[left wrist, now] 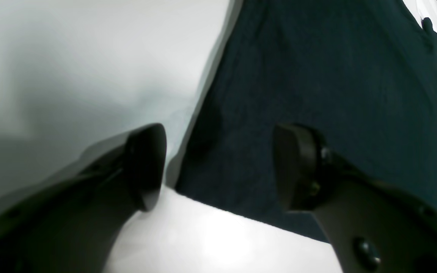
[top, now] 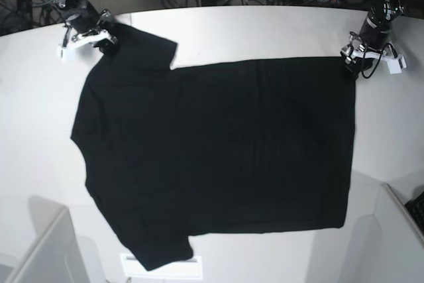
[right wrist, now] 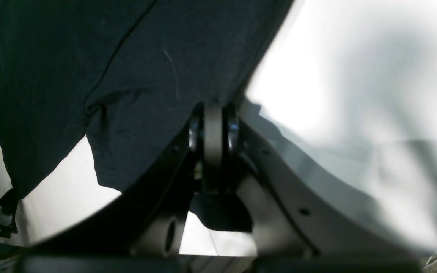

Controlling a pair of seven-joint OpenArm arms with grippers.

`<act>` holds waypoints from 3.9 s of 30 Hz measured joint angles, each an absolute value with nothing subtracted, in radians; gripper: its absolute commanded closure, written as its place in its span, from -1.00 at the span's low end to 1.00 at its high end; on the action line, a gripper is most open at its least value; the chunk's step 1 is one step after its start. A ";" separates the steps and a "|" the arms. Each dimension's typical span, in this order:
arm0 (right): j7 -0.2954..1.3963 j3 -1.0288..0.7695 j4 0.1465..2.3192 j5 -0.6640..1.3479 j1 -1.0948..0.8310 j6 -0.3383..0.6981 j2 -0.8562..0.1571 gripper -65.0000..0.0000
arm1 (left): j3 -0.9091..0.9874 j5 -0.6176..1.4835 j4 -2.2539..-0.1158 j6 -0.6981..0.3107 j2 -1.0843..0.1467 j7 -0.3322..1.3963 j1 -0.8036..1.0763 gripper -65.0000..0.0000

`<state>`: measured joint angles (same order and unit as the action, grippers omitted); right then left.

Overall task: Fold the T-shirt properly
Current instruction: 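Lower both grippers onto the black T-shirt's corners nearest the arms and grasp, then lift the grasped shirt edge and pull it toward the arms, then raise the shirt with both grippers and shake it out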

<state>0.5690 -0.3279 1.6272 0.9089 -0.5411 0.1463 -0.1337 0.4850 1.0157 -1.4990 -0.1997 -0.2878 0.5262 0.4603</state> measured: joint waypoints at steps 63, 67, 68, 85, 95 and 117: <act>0.630 -0.382 1.929 0.867 -0.518 0.112 -0.089 1.00 | 0.457 0.819 -1.833 -0.187 -0.314 0.713 0.485 1.00; 0.732 -0.388 1.922 0.863 -0.444 0.112 -0.089 1.00 | 0.462 0.820 -1.832 -0.187 -0.298 0.768 0.403 1.00; 0.749 -0.388 1.922 0.862 -0.422 0.112 -0.089 1.00 | 0.461 0.820 -1.832 -0.187 -0.294 0.768 0.395 1.00; 0.874 -0.389 1.897 0.867 -0.207 0.023 -0.090 1.00 | 0.462 0.818 -1.829 0.004 -0.290 0.778 0.329 1.00; 0.857 -0.382 1.699 0.860 -0.080 0.023 -0.129 1.00 | 0.462 0.822 -1.702 0.017 -0.289 0.778 0.251 1.00; 0.852 -0.241 1.414 0.871 0.121 0.030 -0.211 1.00 | 0.451 0.818 -1.536 0.015 -0.291 0.775 0.118 1.00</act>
